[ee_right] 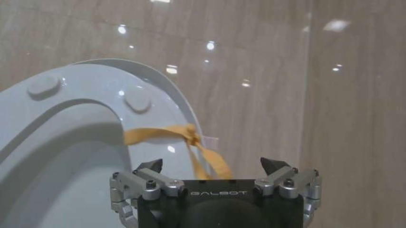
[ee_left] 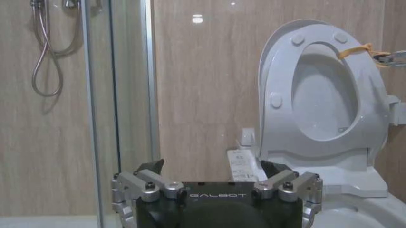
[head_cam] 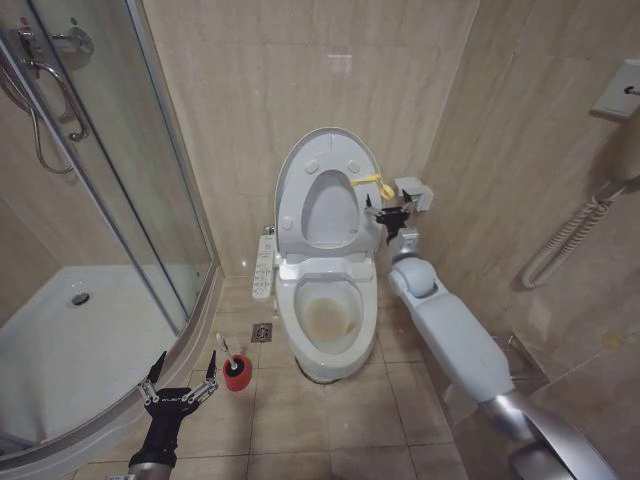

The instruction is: Open the toilet lid, clean the toilet bowl with a toilet brush, close the toilet lid, and flush.

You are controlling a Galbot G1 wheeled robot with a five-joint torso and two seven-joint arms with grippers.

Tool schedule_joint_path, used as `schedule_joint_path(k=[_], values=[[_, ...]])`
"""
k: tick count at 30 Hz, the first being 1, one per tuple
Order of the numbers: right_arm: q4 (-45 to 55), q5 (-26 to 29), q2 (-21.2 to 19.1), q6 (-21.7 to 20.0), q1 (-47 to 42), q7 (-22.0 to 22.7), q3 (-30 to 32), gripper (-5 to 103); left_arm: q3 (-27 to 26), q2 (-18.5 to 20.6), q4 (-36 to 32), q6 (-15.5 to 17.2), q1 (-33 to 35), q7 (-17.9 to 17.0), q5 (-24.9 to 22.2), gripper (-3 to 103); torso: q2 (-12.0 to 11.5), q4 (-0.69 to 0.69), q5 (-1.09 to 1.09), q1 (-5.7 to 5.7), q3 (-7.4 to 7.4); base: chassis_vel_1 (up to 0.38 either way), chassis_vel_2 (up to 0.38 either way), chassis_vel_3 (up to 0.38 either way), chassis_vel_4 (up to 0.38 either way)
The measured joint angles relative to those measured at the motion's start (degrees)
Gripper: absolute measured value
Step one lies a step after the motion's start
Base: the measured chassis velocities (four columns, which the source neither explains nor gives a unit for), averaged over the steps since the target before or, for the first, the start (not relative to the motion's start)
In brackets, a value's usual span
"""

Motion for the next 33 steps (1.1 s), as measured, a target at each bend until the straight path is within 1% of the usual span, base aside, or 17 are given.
schedule_joint_path(k=[7,8,11,12,17,18,22,33], values=[[6.61,0.64,-1.01,-0.33,-8.76,0.29,5.02,100,0.00,0.00,0.00,0.00,0.00,0.00,0.00,100,0.00,0.01,0.01,0.00,0.00,0.000,0.000,0.000,0.000],[6.61,0.64,-1.01,-0.33,-8.76,0.29,5.02,100,0.00,0.00,0.00,0.00,0.00,0.00,0.00,100,0.00,0.01,0.01,0.00,0.00,0.000,0.000,0.000,0.000],[11.04,0.72,-0.92,-0.32,-15.21,0.26,7.85,100,0.00,0.00,0.00,0.00,0.00,0.00,0.00,100,0.00,0.02,0.00,0.00,0.00,0.000,0.000,0.000,0.000],[11.04,0.72,-0.92,-0.32,-15.21,0.26,7.85,100,0.00,0.00,0.00,0.00,0.00,0.00,0.00,100,0.00,0.02,0.00,0.00,0.00,0.000,0.000,0.000,0.000],[17.65,0.28,-0.02,0.39,-26.42,0.03,10.78,100,-0.01,0.00,0.00,0.00,0.00,-0.01,0.00,100,0.00,0.00,0.01,-0.01,0.00,0.000,0.000,0.000,0.000],[17.65,0.28,-0.02,0.39,-26.42,0.03,10.78,100,-0.01,0.00,0.00,0.00,0.00,-0.01,0.00,100,0.00,0.00,0.01,-0.01,0.00,0.000,0.000,0.000,0.000],[21.93,-1.12,1.79,1.23,-32.74,0.03,12.12,100,0.00,0.00,0.00,0.00,0.00,0.00,0.00,100,0.00,0.02,0.01,-0.01,0.00,0.000,0.000,0.000,0.000],[28.21,-4.07,5.92,1.34,-41.71,1.07,13.20,100,0.00,0.00,0.00,0.00,0.00,0.00,0.00,100,0.00,0.01,-0.01,0.00,0.00,0.000,0.000,0.000,0.000]])
